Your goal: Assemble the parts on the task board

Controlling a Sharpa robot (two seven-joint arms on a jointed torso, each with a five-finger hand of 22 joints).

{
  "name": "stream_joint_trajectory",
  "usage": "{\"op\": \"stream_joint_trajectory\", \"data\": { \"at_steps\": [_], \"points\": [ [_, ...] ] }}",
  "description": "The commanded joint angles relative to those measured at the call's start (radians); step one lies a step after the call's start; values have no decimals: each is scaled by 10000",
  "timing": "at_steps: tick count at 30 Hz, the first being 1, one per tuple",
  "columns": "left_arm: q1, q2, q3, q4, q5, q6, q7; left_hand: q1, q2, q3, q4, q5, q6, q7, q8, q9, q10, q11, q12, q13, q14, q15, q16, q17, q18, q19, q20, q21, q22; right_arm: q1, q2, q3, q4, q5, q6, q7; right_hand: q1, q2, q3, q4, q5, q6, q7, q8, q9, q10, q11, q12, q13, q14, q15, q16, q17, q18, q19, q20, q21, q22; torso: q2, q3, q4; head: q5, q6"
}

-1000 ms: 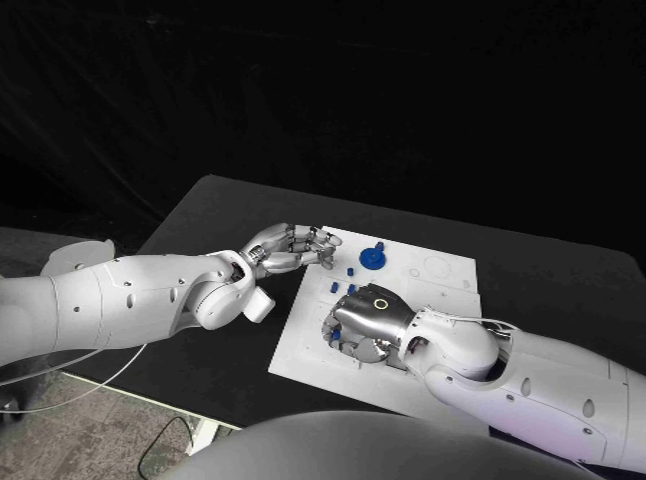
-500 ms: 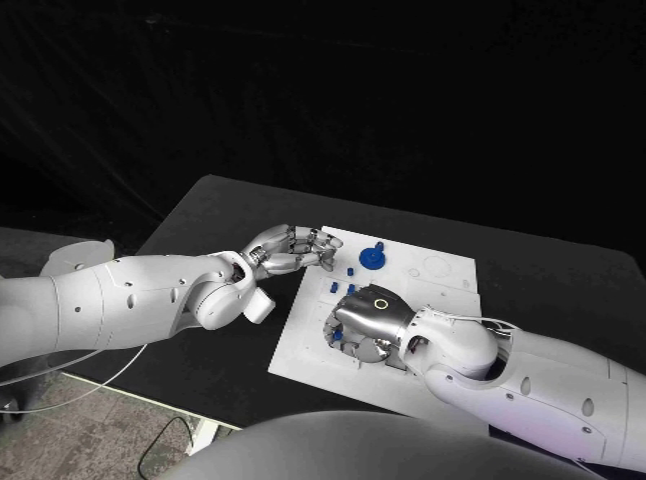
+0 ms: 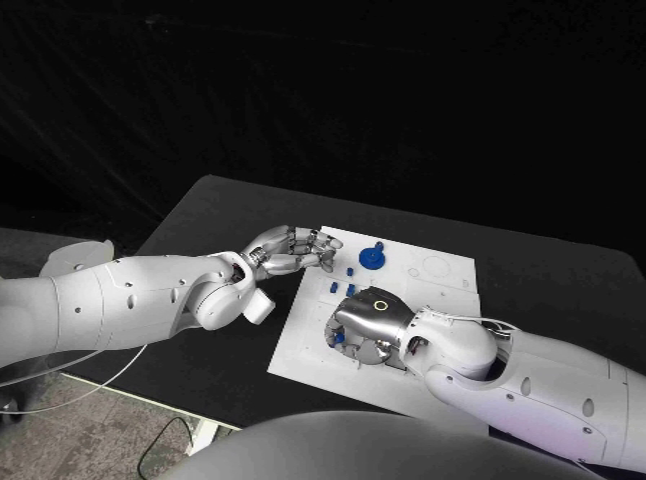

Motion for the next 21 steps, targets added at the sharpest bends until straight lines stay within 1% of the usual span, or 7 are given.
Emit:
{"op": "stream_joint_trajectory", "data": {
  "at_steps": [1,6,8,10,12,16,21],
  "points": [
    [-5,27,6,1,39,216,27,87,9,61,-5,34,-19,75,47,1,-7,42,64,-9,27,31,53,-16,-3,86,14,-43,-15,-7,18,-1,1,88,192,-73,36,-22,22,47,-80,-148,-5,-100,-12,962,-970,2,50,-89,-10,-76,-30,121,49,1,-68,1977,-2,-3,7,0,2],
    [-10,35,6,-11,39,234,13,100,22,79,-5,42,-19,78,50,1,-4,48,63,-27,29,37,55,-23,-4,87,13,-49,-15,-8,45,-1,-27,155,189,-46,-31,-24,5,118,-266,-270,15,-204,-48,878,-927,-62,67,-112,23,-109,-73,133,9,30,-127,1960,4,-5,2,8,2],
    [-16,42,6,-28,39,243,10,100,22,79,-5,42,-19,78,50,1,-4,48,63,-27,29,37,55,-23,-4,87,13,-49,-15,-9,63,-1,-46,168,210,-66,-91,-40,1,189,-439,-521,74,-378,-127,651,-848,-188,50,-146,88,-147,-127,150,-45,73,-222,1932,2,-5,4,2,2],
    [-27,49,6,-42,39,248,10,100,22,79,-5,42,-19,78,50,1,-4,48,63,-27,29,37,55,-23,-4,87,13,-49,-15,-9,82,-1,-67,180,206,-76,-222,-95,-19,308,-656,-1016,74,-672,-264,271,-757,-390,-8,-220,156,-230,-247,188,-149,128,-416,1875,3,-3,4,-3,2],
    [-38,55,6,-53,39,255,8,113,31,92,-7,47,-22,80,50,0,-2,51,62,-42,31,42,56,-29,-4,88,12,-54,-15,-10,98,-1,-84,199,179,-77,-323,-164,-21,415,-808,-1528,-45,-919,-420,-142,-621,-618,-93,-302,231,-303,-356,227,-253,185,-605,1820,0,-2,5,-5,2],
    [-55,58,6,-65,39,266,-2,113,31,92,-7,47,-22,80,50,0,-2,51,62,-42,31,42,56,-29,-4,88,12,-54,-15,-12,114,-1,-106,265,108,-67,-461,-296,-36,608,-1013,-2444,-289,-931,-755,-667,-428,-918,-236,-432,352,-380,-494,290,-417,299,-894,1740,-1,0,5,1,2],
    [-68,55,6,-75,39,268,-12,113,31,92,-7,47,-22,80,50,0,-2,51,62,-42,31,42,56,-29,-4,88,12,-54,-15,-13,105,-1,-135,341,-22,-57,-602,-373,-190,802,-1348,-2766,-393,-907,-986,-988,-316,-1083,-341,-535,419,-430,-610,359,-585,399,-1218,1648,-2,-1,6,3,2]
  ]
}}
